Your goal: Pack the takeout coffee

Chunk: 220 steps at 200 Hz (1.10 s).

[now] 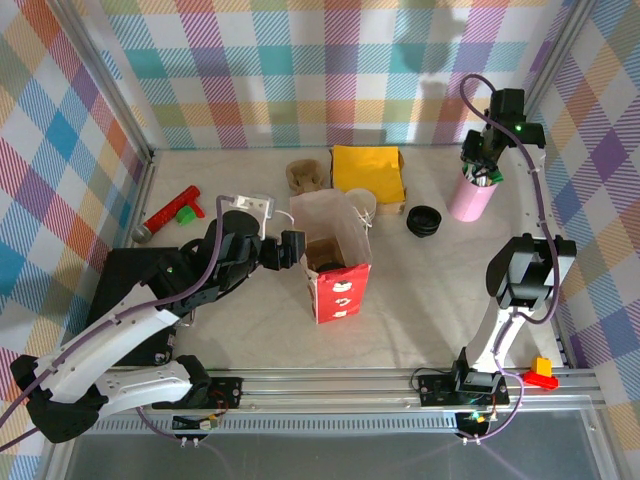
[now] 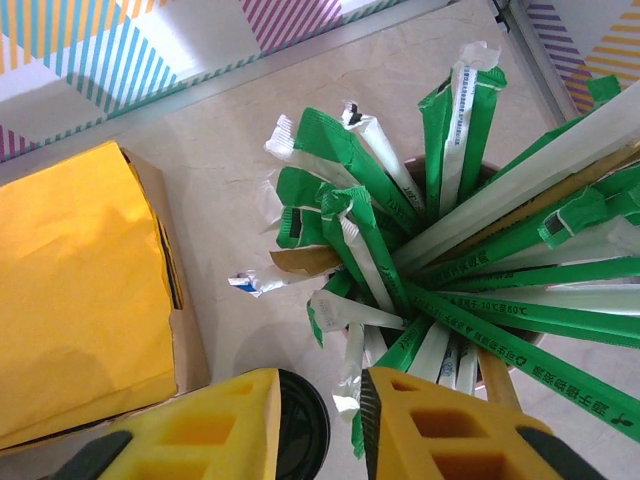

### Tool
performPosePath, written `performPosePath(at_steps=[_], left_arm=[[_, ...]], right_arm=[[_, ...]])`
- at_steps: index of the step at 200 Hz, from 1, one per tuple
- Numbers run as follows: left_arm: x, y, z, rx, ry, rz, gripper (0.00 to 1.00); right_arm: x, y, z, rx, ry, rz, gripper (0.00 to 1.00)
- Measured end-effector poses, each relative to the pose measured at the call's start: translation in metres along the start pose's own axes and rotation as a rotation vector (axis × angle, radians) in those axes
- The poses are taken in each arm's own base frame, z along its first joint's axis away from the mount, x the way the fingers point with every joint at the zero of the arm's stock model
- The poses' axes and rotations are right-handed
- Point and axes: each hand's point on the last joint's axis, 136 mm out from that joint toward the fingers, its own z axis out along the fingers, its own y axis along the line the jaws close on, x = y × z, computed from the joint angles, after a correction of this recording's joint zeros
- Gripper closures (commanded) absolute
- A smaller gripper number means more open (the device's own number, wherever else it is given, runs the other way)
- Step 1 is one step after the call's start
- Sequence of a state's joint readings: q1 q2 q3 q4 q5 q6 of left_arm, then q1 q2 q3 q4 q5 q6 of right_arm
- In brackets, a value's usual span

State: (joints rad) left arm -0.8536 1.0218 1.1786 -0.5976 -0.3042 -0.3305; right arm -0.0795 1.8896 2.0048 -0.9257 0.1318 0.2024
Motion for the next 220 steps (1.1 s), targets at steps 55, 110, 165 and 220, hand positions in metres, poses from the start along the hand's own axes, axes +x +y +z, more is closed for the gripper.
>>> performPosePath(at_steps=[55,110,165,220], left_arm=[[0.001,0.000,0.001,0.002,0.001,0.007,0.15],[0.003,0.000,0.002,0.005,0.006,0.007,0.15],[0.002,-0.001,-0.001,0.011,0.002,0.005,0.15],[0.003,-0.002,-0.001,0.018,0.006,0.005,0.15]], right_arm=[[0.005,-0.003,0.013,0.024,0.035,-0.005,0.77],[0.008,-0.005,0.020,0.036,0.055,-0.012,0.83],[0.005,-0.006,0.019,0.043,0.047,-0.015,0.91],[-0.010,-0.004,0.006,0.037,0.010,-0.033,1.00]])
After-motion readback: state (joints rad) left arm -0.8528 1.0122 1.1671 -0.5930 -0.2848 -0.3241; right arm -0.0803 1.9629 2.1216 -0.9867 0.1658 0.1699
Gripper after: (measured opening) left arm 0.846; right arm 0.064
